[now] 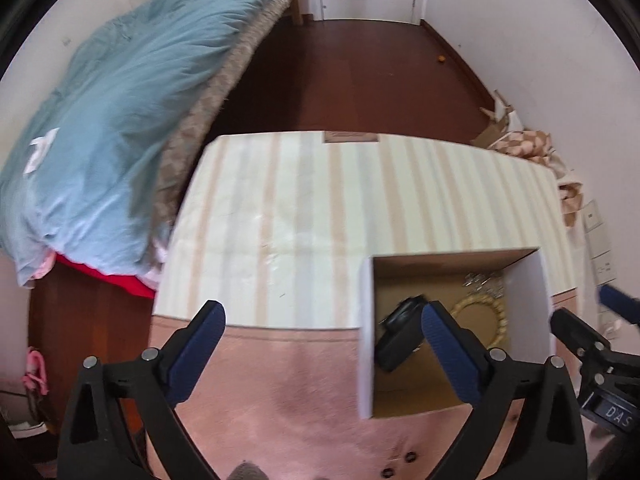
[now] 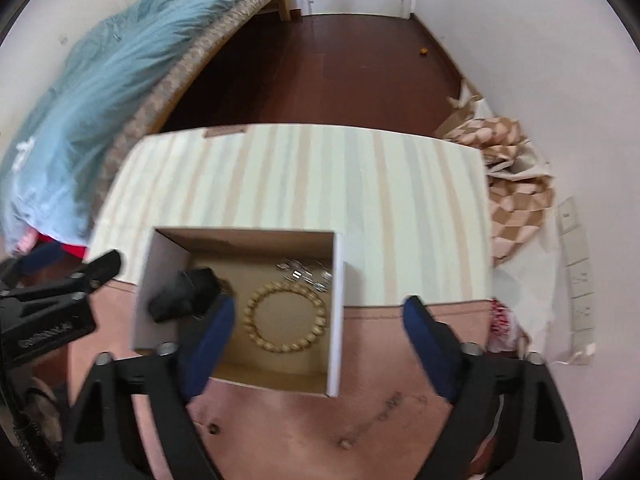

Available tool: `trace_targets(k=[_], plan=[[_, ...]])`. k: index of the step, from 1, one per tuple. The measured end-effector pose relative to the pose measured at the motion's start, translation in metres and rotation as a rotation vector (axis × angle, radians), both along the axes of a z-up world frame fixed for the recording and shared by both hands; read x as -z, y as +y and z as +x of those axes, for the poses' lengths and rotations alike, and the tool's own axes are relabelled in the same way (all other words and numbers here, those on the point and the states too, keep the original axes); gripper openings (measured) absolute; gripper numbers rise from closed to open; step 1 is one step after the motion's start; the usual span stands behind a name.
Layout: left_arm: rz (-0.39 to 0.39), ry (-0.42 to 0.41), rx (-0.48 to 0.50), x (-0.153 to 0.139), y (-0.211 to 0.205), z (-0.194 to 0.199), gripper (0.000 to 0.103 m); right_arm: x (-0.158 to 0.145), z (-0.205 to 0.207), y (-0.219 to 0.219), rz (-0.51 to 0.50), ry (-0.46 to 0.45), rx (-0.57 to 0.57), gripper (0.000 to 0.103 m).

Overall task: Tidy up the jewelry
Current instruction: 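Carry the watch band and necklace into the white box and open both tools, then withdraw both open tools from the box back over the table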

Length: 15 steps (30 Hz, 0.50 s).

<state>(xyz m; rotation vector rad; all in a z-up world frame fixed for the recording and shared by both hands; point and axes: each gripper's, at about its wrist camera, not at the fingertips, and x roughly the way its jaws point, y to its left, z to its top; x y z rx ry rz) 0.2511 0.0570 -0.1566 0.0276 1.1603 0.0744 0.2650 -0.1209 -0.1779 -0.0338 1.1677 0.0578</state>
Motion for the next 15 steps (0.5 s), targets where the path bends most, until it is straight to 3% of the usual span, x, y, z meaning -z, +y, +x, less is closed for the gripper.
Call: trace_targets(k=[7,15], plan=[[0.017,-0.017,-0.013,0.001,0.005,-0.028,0.101,0.014,-0.022,0.002,-0.035,0.011,0.020,0.097],[0.024,-0.041,-0.027,-0.009,0.005,-0.050,0.101,0.007,-0.040,0.003,-0.018,-0.005,0.041,0.097]])
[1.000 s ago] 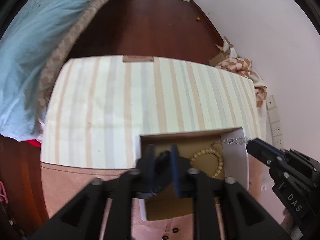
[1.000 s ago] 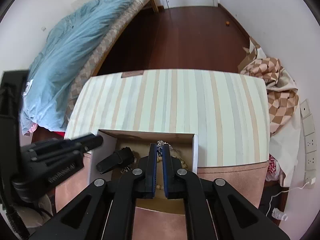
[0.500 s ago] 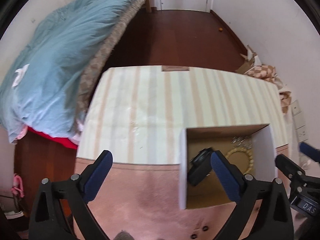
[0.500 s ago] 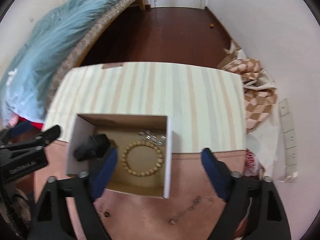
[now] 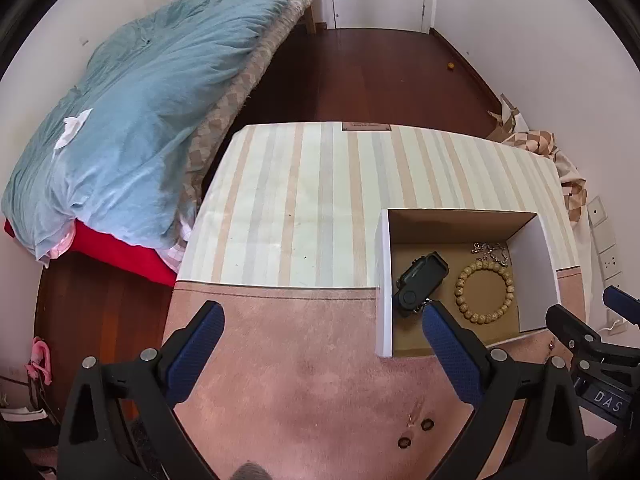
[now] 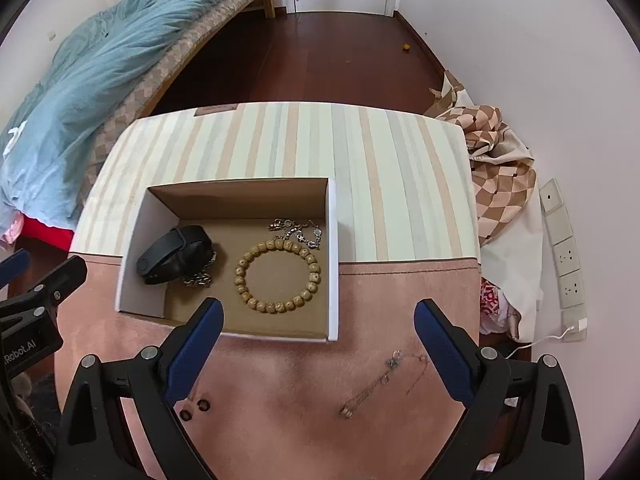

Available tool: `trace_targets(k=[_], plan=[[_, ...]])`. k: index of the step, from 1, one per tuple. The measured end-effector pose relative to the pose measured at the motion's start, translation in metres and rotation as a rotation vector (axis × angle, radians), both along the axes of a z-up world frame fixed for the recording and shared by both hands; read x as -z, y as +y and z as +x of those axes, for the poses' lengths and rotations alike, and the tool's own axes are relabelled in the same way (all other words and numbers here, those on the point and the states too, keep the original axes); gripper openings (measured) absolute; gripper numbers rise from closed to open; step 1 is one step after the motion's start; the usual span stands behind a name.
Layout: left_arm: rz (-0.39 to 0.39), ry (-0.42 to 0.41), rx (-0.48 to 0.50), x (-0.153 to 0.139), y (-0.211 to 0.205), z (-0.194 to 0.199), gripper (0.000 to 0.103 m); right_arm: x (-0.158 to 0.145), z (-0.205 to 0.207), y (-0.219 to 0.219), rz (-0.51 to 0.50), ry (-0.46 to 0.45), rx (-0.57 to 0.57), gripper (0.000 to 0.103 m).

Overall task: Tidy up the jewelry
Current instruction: 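Withdraw both open tools from the box back over the table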

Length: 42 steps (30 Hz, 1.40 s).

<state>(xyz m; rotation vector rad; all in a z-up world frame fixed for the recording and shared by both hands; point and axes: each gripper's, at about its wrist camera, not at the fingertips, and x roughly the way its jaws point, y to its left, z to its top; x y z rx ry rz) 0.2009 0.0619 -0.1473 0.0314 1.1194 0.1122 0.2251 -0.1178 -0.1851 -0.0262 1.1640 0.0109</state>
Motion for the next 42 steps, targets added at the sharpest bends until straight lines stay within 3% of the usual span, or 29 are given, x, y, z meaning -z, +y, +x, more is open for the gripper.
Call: trace_targets(k=[20,29,35,39,42], plan=[[0.004,-0.143,-0.005,-0.067,-0.009,-0.073,0.101,-0.082,-0.076,0.002,-0.028,-0.188,0.009,0.097],[-0.009,-0.179,-0.038,-0.082,-0.001,-0.098,0.101,-0.097,-0.103,0.001,0.013,-0.212,0.010,0.098],[0.007,-0.154,-0.060,-0.062,-0.001,-0.105,0.101,-0.073,-0.114,-0.015,0.066,-0.174,0.059,0.098],[0.043,-0.116,-0.081,-0.023,-0.002,-0.113,0.101,-0.022,-0.122,-0.043,0.122,-0.128,0.161,0.098],[0.056,-0.023,-0.093,0.022,-0.003,-0.116,0.101,0.023,-0.127,-0.058,0.155,-0.069,0.218,0.097]])
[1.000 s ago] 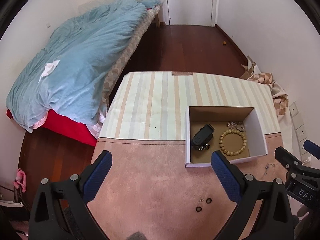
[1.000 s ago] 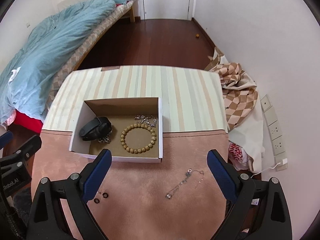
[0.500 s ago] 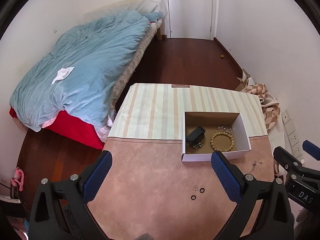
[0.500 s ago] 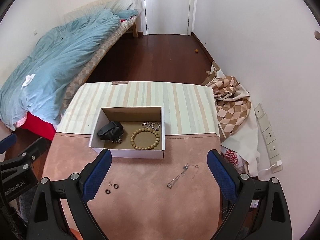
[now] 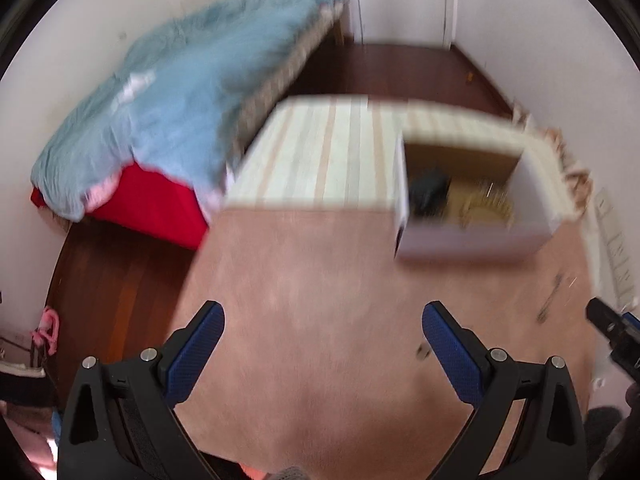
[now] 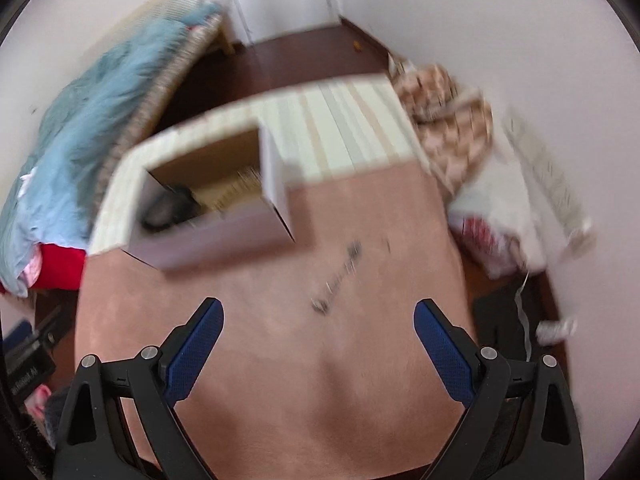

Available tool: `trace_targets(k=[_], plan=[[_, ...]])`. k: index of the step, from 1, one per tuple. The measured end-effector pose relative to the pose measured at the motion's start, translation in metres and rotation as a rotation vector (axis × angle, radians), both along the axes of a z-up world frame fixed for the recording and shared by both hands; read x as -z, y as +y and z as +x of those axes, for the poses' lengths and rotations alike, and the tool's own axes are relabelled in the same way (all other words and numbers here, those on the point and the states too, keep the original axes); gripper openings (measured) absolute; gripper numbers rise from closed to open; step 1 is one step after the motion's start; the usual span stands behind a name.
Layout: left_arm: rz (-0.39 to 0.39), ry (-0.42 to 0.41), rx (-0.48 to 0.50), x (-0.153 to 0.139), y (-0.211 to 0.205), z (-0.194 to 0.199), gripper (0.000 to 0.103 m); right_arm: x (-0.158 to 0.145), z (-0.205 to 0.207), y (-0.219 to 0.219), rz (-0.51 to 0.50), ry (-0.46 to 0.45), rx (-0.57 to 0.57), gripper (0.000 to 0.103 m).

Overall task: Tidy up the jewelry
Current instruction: 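Withdraw both open tools from the box back over the table, then grasp the silver pendant necklace with the right tool while the left tool grasps the small gold earring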

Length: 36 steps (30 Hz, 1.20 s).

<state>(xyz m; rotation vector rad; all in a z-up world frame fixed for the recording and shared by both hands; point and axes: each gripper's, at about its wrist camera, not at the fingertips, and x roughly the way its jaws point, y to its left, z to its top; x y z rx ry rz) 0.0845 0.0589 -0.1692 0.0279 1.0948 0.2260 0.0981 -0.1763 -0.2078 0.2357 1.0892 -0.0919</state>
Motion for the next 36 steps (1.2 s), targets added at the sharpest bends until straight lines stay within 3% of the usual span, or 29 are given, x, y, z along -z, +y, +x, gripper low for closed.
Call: trace_targets(k=[2,4,6,8,15,17,19,23,32,36], plan=[[-0.008,0.079,-0.007,0.033,0.001,-0.002,0.101,0.028,-0.003,-0.006,0.008,0.028,0.015,0.096],[-0.002,0.125,-0.012,0.055,0.001,-0.004,0.101,0.053,-0.004,-0.005,-0.009,0.039,0.019,0.085],[-0.007,0.155,-0.020,0.070,0.001,-0.003,0.101,0.067,-0.001,-0.003,-0.023,0.031,0.019,0.081],[-0.014,0.175,-0.029,0.080,0.003,-0.004,0.101,0.077,0.003,-0.001,-0.036,0.011,0.014,0.075],[-0.059,0.205,-0.020,0.100,0.005,-0.006,0.101,0.085,0.018,0.017,-0.139,-0.057,-0.003,0.070],[-0.066,0.207,-0.013,0.101,0.005,-0.005,0.101,0.083,0.022,0.016,-0.164,-0.077,0.008,0.052],[-0.065,0.206,0.001,0.100,0.000,-0.004,0.101,0.080,0.023,0.013,-0.174,-0.088,0.020,0.012],[-0.067,0.194,0.017,0.097,-0.007,-0.002,0.101,0.078,0.022,0.003,-0.125,-0.077,0.008,0.012],[-0.103,0.182,0.078,0.094,-0.024,-0.006,0.100,0.074,-0.021,-0.021,0.124,-0.022,0.045,0.012],[-0.141,0.172,0.095,0.093,-0.028,-0.001,0.100,0.072,-0.033,-0.021,0.139,-0.015,0.050,0.012]])
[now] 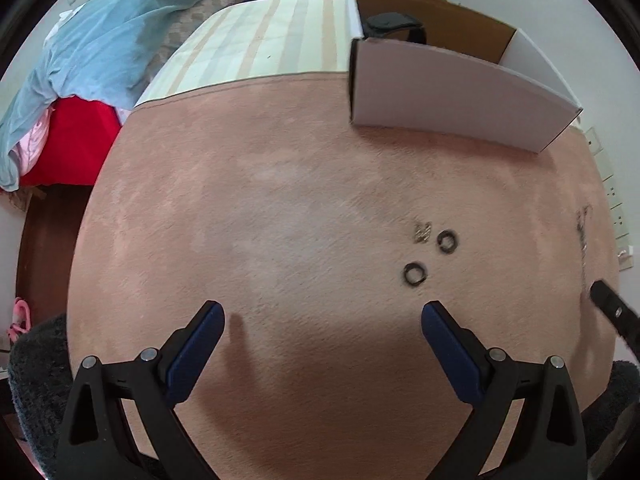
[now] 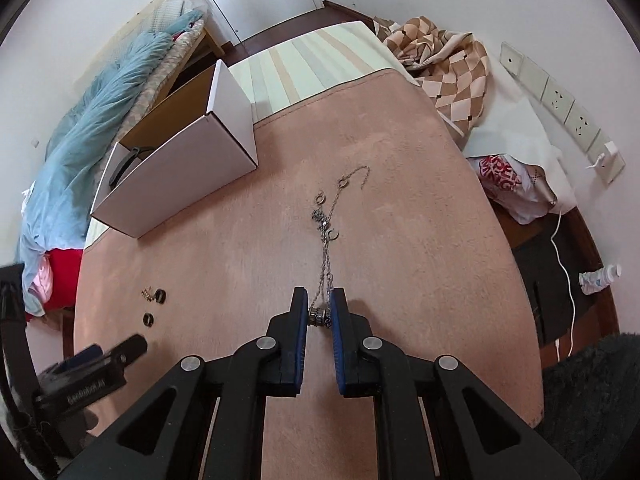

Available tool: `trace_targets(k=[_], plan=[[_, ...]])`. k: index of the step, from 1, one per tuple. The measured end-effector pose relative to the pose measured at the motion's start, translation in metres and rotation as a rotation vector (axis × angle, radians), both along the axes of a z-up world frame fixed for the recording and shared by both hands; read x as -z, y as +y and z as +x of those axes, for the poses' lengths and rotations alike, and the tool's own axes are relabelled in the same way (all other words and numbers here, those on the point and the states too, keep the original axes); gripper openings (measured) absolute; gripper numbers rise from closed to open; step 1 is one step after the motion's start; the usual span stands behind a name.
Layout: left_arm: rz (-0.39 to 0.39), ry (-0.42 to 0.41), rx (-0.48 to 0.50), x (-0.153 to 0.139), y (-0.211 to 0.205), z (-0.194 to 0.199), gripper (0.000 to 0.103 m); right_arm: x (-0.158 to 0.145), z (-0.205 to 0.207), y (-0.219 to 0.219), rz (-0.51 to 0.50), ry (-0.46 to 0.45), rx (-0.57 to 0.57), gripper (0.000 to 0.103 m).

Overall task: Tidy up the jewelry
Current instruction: 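Grasp the silver pendant necklace with the right tool while the left tool grasps the small gold earring, then carry the necklace and earring into the white box and open both tools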

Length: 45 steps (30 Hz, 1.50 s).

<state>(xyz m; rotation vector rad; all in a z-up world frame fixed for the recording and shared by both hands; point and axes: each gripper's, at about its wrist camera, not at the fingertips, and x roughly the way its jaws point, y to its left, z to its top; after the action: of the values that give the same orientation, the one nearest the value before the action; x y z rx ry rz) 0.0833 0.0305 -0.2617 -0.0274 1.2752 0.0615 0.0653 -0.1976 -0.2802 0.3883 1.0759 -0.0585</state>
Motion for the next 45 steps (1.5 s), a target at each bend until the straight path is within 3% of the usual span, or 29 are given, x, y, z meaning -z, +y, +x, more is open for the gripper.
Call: trace_targets(k=[2,4,6,10,20,22,26,37,45], plan=[[-0.037,-0.017,0.006,-0.004,-0.003,0.004,0.099,0.000,0.000,0.000,-0.001,-0.001,0.007,0.012],[-0.069,-0.030,0.012,-0.007,-0.008,0.010,0.089,0.000,0.001,0.000,-0.008,-0.005,0.014,0.012],[-0.085,-0.026,0.019,-0.007,-0.012,0.015,0.071,0.002,0.002,-0.001,-0.009,-0.003,0.024,0.012],[-0.115,-0.021,0.027,-0.004,-0.018,0.028,0.048,0.003,0.005,-0.002,-0.013,0.001,0.032,0.012],[-0.097,-0.040,0.072,-0.002,-0.026,0.037,0.044,0.006,0.009,-0.004,-0.002,0.012,0.046,0.012],[-0.098,-0.046,0.081,-0.004,-0.029,0.035,0.037,0.007,0.009,-0.005,0.002,0.015,0.051,0.012],[-0.110,-0.054,0.107,-0.005,-0.031,0.036,0.008,0.007,0.010,-0.006,-0.001,0.015,0.056,0.012],[-0.179,-0.058,0.068,-0.019,-0.002,0.025,0.006,-0.017,0.012,-0.003,0.032,-0.035,0.043,0.012],[-0.205,-0.111,0.048,-0.061,0.027,0.028,0.006,-0.074,0.030,0.011,0.082,-0.143,-0.033,0.012]])
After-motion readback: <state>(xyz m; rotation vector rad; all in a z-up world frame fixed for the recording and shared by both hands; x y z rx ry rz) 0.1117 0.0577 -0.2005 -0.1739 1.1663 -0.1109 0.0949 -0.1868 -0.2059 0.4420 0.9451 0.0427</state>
